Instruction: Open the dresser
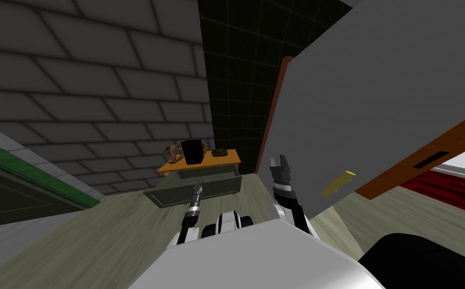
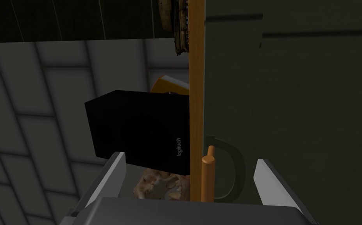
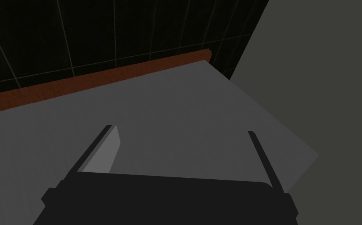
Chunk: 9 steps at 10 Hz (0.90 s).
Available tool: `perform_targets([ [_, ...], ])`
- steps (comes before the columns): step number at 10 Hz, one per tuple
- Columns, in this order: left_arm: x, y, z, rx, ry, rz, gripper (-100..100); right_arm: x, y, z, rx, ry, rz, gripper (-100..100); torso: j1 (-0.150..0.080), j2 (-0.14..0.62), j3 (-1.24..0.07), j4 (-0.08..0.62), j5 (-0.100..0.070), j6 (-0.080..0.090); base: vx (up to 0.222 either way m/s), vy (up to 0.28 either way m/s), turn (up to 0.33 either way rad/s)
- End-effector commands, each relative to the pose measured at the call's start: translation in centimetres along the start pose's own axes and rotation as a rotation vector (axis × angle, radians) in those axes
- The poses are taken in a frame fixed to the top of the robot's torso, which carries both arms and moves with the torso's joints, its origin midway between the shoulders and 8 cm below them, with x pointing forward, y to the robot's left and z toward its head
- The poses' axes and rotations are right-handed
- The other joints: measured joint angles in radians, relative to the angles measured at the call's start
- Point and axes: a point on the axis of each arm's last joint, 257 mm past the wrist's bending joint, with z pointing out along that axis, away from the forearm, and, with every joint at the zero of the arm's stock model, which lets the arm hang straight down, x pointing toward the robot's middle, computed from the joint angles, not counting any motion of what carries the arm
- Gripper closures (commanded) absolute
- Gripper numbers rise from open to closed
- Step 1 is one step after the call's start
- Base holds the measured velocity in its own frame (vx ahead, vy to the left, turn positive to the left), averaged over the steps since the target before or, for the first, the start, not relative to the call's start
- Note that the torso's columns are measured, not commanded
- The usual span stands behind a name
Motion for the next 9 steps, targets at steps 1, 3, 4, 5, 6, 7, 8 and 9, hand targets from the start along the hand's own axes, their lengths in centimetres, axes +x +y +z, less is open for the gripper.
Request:
perform_targets([
  [1, 0.0, -0.7, 2.6, 0.001, 0.005, -0.002, -100, 0.0, 0.0, 0.0, 0.000, 0.000, 0.000, 0, 0.001, -0.001, -0.001, 0.000, 0.000, 0.000, -0.084, -0.007, 0.030],
  [3, 0.0, -1.4, 4.7, 0.001, 0.010, -0.005, -100, 0.0, 0.0, 0.0, 0.000, 0.000, 0.000, 0, 0.001, 0.003, 0.002, 0.001, 0.000, 0.001, -0.089, -0.010, 0.020],
  [4, 0.0, -1.8, 5.8, 0.004, 0.012, -0.006, -100, 0.0, 0.0, 0.0, 0.000, 0.000, 0.000, 0, 0.000, 0.003, 0.002, 0.001, 0.000, 0.000, -0.087, -0.016, 0.022],
  [5, 0.0, -2.2, 6.9, 0.002, 0.014, -0.007, -100, 0.0, 0.0, 0.0, 0.000, 0.000, 0.000, 0, 0.000, 0.003, 0.002, 0.000, 0.000, 0.000, -0.091, 0.000, 0.025],
  [6, 0.1, -2.6, 7.9, 0.002, 0.016, -0.008, -100, 0.0, 0.0, 0.0, 0.000, 0.000, 0.000, 0, 0.001, 0.003, 0.002, 0.000, 0.001, 0.000, -0.103, 0.005, 0.015],
  [7, 0.1, -3.0, 8.9, 0.002, 0.018, -0.009, -100, 0.0, 0.0, 0.0, 0.000, 0.000, 0.000, 0, 0.001, 0.005, 0.003, 0.002, 0.000, -0.001, -0.095, -0.004, 0.022],
  [8, 0.2, -2.4, 8.1, -0.009, 0.017, -0.009, -100, 0.0, 0.0, 0.0, 0.000, 0.000, 0.000, 0, -0.001, 0.006, 0.004, 0.005, -0.002, 0.000, -0.033, -0.001, -0.002],
  [9, 0.2, -2.2, 8.2, -0.016, 0.017, -0.009, 0, 0.0, 0.0, 0.0, 0.000, 0.000, 0.000, 0, -0.001, 0.005, 0.003, 0.003, -0.001, -0.001, -0.005, 0.000, -0.002],
])
